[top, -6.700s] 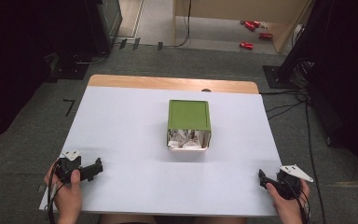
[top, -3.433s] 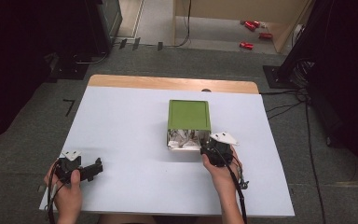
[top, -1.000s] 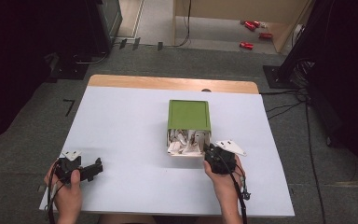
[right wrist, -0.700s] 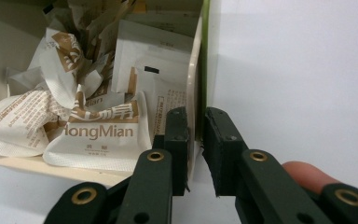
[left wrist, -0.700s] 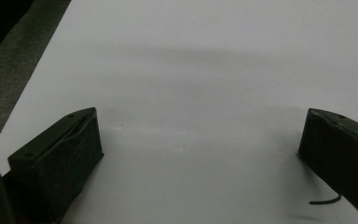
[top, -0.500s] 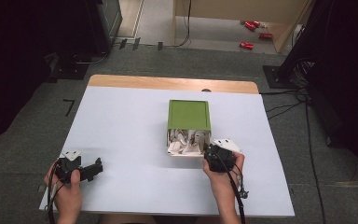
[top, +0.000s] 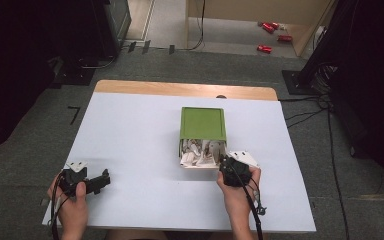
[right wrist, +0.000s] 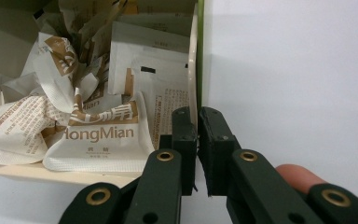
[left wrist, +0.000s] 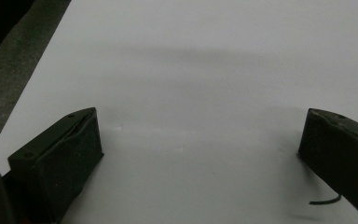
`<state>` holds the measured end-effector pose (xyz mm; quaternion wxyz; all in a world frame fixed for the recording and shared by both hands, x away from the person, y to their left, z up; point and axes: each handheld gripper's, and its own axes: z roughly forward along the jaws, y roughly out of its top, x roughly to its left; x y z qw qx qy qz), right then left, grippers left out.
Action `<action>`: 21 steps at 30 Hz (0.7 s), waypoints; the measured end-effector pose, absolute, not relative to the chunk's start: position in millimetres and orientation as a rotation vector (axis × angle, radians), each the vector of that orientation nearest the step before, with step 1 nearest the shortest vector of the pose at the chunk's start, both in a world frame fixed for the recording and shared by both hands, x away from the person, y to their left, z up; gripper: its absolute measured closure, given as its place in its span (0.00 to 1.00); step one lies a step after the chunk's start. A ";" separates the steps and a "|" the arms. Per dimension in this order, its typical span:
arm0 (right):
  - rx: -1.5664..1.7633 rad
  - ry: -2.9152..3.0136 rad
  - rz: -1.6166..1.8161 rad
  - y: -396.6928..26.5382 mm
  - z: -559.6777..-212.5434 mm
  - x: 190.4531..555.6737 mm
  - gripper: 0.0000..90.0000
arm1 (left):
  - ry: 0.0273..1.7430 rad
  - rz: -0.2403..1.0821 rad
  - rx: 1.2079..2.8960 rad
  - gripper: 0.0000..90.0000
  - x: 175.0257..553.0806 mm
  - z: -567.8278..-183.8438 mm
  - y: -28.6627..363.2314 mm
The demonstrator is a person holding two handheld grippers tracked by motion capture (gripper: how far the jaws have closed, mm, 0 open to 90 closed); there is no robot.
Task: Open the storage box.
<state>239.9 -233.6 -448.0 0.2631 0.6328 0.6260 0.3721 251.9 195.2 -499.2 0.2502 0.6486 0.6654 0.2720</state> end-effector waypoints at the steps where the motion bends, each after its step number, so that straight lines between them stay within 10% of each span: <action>1: 1.714 1.693 1.007 -233.6 -448.1 239.2 0.96 | 1.812 0.740 1.765 0.00 251.9 -499.2 195.2; 21: 1.702 1.708 1.043 -234.4 -447.6 227.6 0.98 | 1.812 0.741 1.765 0.00 251.9 -499.2 195.1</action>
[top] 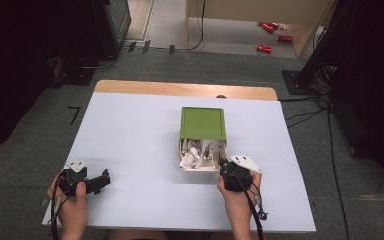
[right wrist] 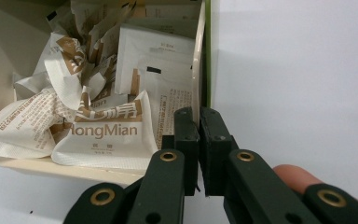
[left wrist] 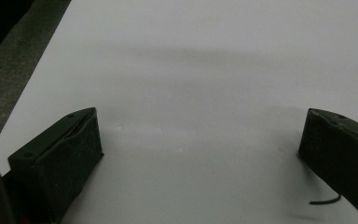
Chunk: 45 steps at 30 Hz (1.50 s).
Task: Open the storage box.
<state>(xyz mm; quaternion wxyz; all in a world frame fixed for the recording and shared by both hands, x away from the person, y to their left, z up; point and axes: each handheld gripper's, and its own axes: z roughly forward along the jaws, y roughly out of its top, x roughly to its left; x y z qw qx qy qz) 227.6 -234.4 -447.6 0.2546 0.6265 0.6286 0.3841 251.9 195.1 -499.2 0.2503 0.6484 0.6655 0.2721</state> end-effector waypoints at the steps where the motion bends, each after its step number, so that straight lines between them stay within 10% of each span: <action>1: 1.706 1.706 1.045 -234.7 -447.6 226.3 0.98 | 1.812 0.741 1.766 0.00 251.9 -499.2 195.2; 45: 1.718 1.724 1.088 -233.4 -451.5 173.6 0.97 | 1.811 0.740 1.766 0.00 252.0 -499.2 195.2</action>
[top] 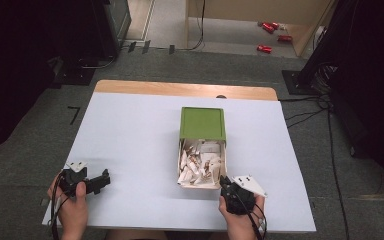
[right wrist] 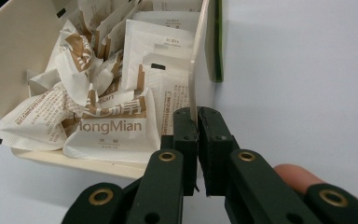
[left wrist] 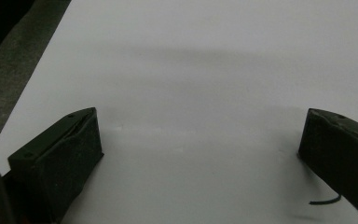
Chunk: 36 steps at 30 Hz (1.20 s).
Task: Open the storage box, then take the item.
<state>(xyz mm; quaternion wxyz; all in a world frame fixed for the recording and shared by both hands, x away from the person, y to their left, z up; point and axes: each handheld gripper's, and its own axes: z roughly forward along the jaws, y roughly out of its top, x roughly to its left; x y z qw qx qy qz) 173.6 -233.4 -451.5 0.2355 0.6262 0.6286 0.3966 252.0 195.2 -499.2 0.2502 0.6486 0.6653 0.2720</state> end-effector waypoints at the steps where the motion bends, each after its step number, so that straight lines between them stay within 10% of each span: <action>1: 1.723 1.723 1.092 -233.5 -451.3 172.7 0.97 | 1.812 0.740 1.765 0.00 252.0 -499.2 195.2; 13: 1.728 1.729 1.126 -235.9 -450.5 165.3 0.95 | 1.811 0.741 1.765 0.00 251.9 -499.3 195.2; 23: 1.736 1.745 1.170 -237.3 -438.5 165.6 0.60 | 1.812 0.741 1.765 0.00 251.9 -499.2 195.2; 36: 1.710 1.743 1.159 -227.9 -423.9 163.2 0.48 | 1.812 0.740 1.768 0.00 251.9 -499.2 195.3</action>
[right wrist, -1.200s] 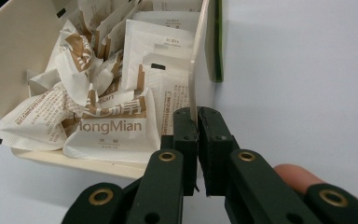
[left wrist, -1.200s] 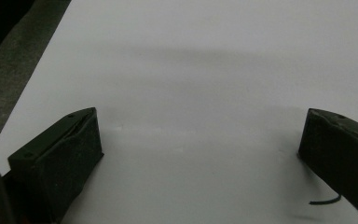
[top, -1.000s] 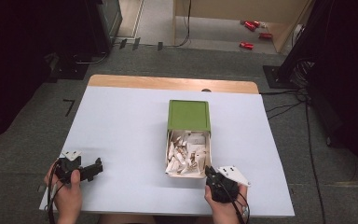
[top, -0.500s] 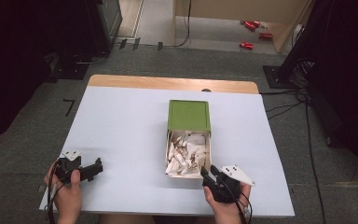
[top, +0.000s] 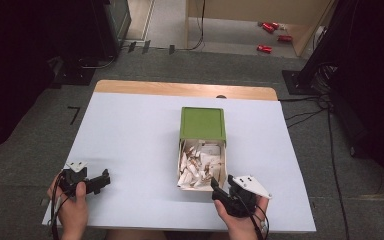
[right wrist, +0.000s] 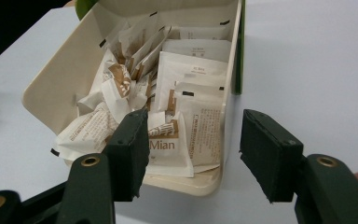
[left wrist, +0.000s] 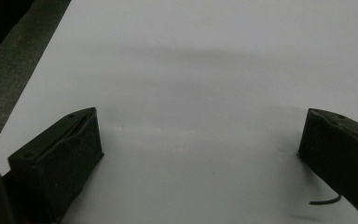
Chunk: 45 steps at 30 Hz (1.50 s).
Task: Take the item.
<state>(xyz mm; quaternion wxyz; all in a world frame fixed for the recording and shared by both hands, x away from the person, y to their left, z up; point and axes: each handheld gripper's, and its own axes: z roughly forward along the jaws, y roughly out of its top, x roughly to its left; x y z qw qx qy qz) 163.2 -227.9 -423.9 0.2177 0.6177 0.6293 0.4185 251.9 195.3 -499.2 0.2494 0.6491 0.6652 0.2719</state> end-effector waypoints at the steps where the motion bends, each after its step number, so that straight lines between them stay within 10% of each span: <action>1: 1.703 1.743 1.160 -227.3 -423.3 163.1 0.48 | 1.812 0.740 1.768 0.00 251.9 -499.1 195.3; 45: 1.684 1.792 1.163 -193.3 -426.8 168.7 0.48 | 1.812 0.740 1.768 0.00 251.9 -499.1 195.3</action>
